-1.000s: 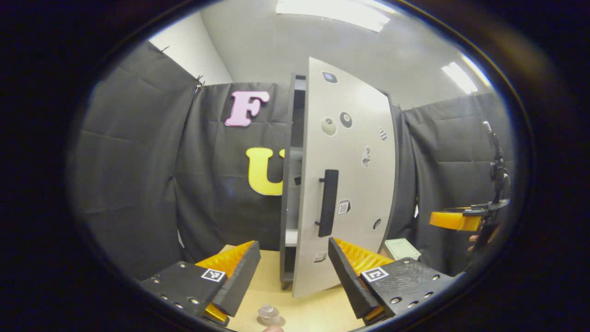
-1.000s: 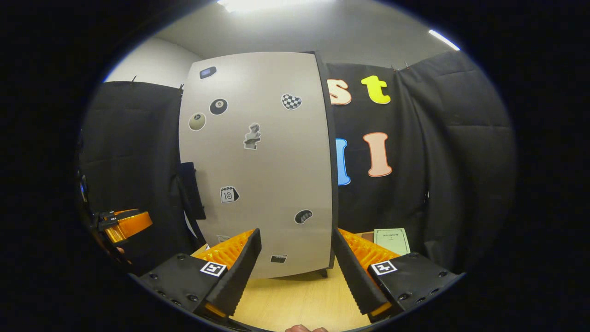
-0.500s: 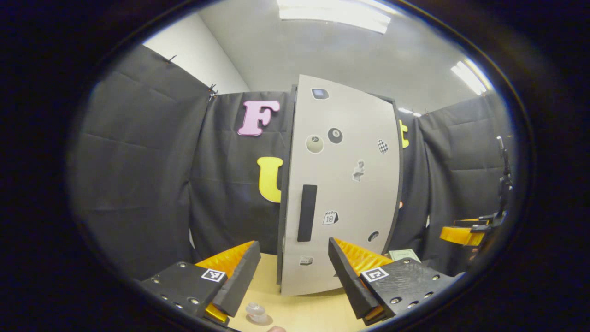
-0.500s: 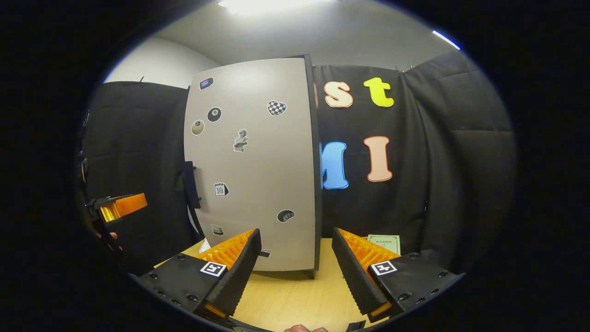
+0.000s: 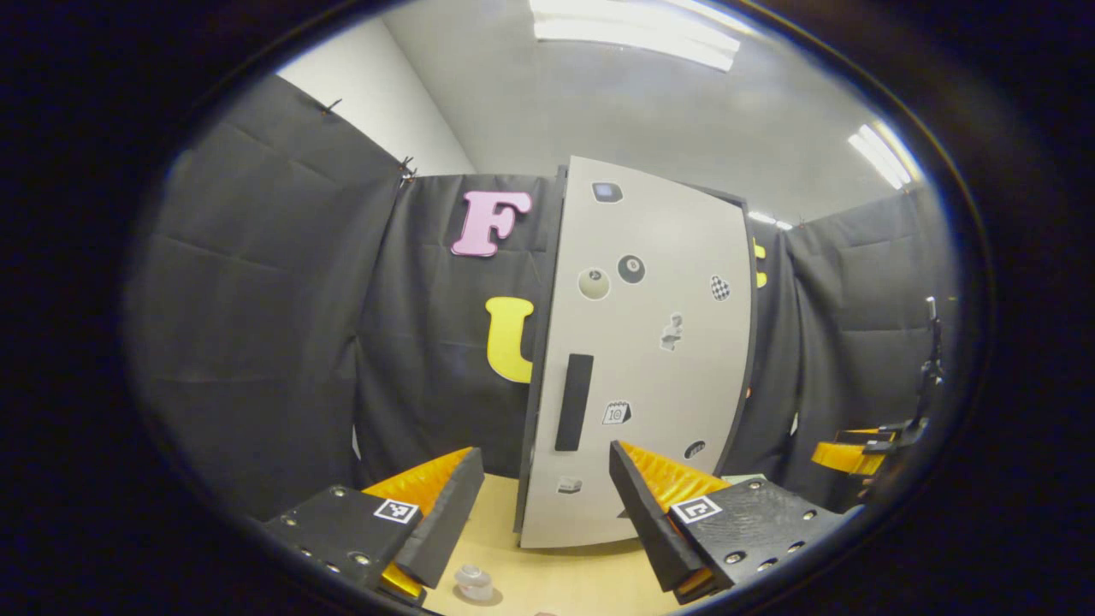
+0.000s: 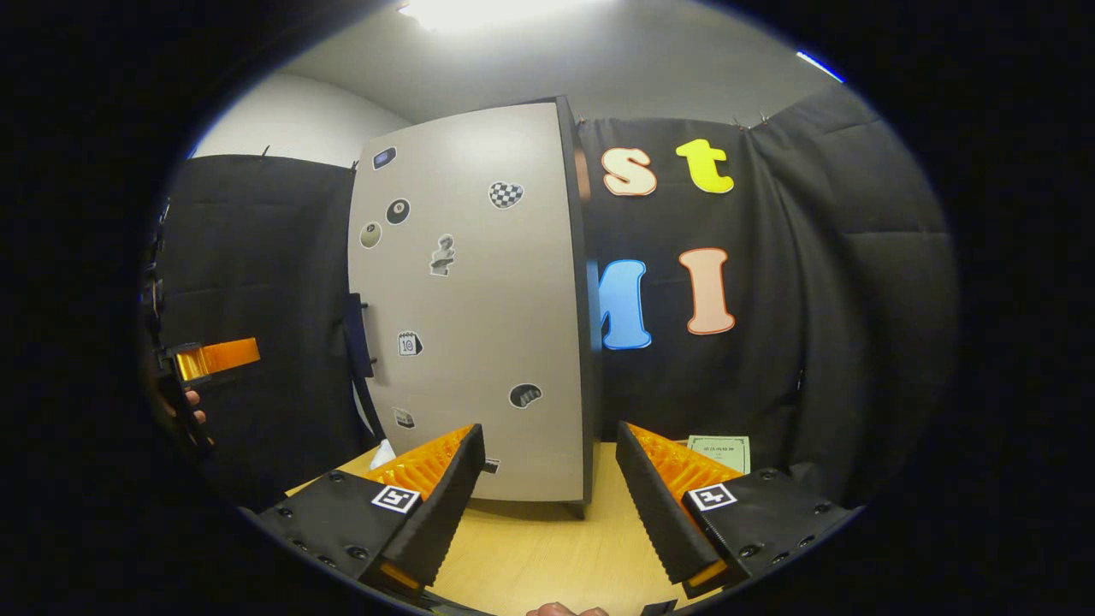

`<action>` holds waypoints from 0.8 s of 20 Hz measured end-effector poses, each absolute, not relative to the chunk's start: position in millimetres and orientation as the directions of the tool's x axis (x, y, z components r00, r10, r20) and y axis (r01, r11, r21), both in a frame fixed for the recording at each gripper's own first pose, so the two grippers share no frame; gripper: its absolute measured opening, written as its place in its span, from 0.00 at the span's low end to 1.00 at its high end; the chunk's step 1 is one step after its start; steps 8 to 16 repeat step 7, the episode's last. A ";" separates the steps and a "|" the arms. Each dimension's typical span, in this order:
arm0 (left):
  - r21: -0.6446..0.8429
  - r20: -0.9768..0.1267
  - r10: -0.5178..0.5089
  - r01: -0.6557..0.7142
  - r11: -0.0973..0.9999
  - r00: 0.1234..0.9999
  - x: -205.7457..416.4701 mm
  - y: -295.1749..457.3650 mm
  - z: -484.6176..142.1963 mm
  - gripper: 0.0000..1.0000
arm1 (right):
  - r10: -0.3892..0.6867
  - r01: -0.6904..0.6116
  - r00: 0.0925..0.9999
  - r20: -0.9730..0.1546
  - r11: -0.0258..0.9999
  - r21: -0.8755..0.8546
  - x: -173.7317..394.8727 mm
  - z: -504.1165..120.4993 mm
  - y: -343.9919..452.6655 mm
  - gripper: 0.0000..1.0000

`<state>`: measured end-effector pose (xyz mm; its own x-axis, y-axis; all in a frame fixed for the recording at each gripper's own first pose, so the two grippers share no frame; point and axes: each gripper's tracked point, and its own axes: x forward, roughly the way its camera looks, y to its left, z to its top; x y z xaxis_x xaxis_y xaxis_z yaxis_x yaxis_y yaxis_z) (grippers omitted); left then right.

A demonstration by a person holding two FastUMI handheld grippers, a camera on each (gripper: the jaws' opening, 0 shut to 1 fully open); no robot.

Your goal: Open the cabinet door with the right hand, grasp the bottle in the cabinet with the left hand and place it on the coaster, then close the cabinet door with the right hand.

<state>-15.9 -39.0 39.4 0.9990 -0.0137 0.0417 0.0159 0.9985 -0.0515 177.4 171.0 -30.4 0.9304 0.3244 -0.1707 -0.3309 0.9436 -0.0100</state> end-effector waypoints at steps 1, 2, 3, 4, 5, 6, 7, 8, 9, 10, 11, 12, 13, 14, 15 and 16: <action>-0.056 0.037 -0.012 0.014 0.998 0.999 -13.0 -35.7 36.6 0.89 | 0.323 -0.330 0.932 -0.167 0.944 -0.015 179.1 -29.0 172.1 0.98; -0.061 0.034 -0.009 0.011 0.998 0.999 -11.0 -32.3 34.6 0.89 | 0.324 -0.331 0.932 -0.162 0.944 -0.018 181.6 -28.7 174.6 0.98; -0.066 0.033 -0.006 0.009 0.998 0.999 -7.5 -29.2 33.3 0.89 | 0.324 -0.331 0.933 -0.157 0.943 -0.020 184.9 -28.7 177.3 0.98; -0.069 0.035 -0.007 0.010 0.998 0.999 -4.5 -27.2 34.5 0.89 | 0.322 -0.329 0.934 -0.154 0.944 -0.022 187.9 -28.9 180.2 0.98; -0.072 0.037 -0.012 0.015 0.997 0.999 -0.4 -27.5 36.9 0.89 | 0.320 -0.327 0.935 -0.152 0.945 -0.024 191.1 -27.9 182.4 0.98; -0.072 0.039 -0.020 0.023 0.997 0.999 2.9 -28.1 37.7 0.89 | 0.321 -0.328 0.935 -0.149 0.944 -0.026 192.6 -27.8 186.7 0.98; -0.069 0.041 -0.029 0.032 0.997 0.999 9.2 -29.6 37.4 0.89 | 0.328 -0.335 0.934 -0.146 0.942 -0.027 194.6 -27.7 191.1 0.98; -0.069 0.041 -0.029 0.032 0.997 0.999 9.2 -29.6 37.4 0.89 | 0.328 -0.335 0.934 -0.146 0.942 -0.027 194.6 -27.7 191.1 0.98; -0.069 0.041 -0.029 0.032 0.997 0.999 9.2 -29.6 37.4 0.89 | 0.328 -0.335 0.934 -0.146 0.942 -0.027 194.6 -27.7 191.1 0.98; -0.069 0.041 -0.029 0.032 0.997 0.999 9.2 -29.6 37.4 0.89 | 0.328 -0.335 0.934 -0.146 0.942 -0.027 194.6 -27.7 191.1 0.98; -0.069 0.041 -0.029 0.032 0.997 0.999 9.2 -29.6 37.4 0.89 | 0.328 -0.335 0.934 -0.146 0.942 -0.027 194.6 -27.7 191.1 0.98; -0.069 0.041 -0.029 0.032 0.997 0.999 9.2 -29.6 37.4 0.89 | 0.328 -0.335 0.934 -0.146 0.942 -0.027 194.6 -27.7 191.1 0.98; -0.069 0.041 -0.029 0.032 0.997 0.999 9.2 -29.6 37.4 0.89 | 0.328 -0.335 0.934 -0.146 0.942 -0.027 194.6 -27.7 191.1 0.98; -0.069 0.041 -0.029 0.032 0.997 0.999 9.2 -29.6 37.4 0.89 | 0.328 -0.335 0.934 -0.146 0.942 -0.027 194.6 -27.7 191.1 0.98; -0.069 0.041 -0.029 0.032 0.997 0.999 9.2 -29.6 37.4 0.89 | 0.328 -0.335 0.934 -0.146 0.942 -0.027 194.6 -27.7 191.1 0.98; -0.069 0.041 -0.029 0.032 0.997 0.999 9.2 -29.6 37.4 0.89 | 0.328 -0.335 0.934 -0.146 0.942 -0.027 194.6 -27.7 191.1 0.98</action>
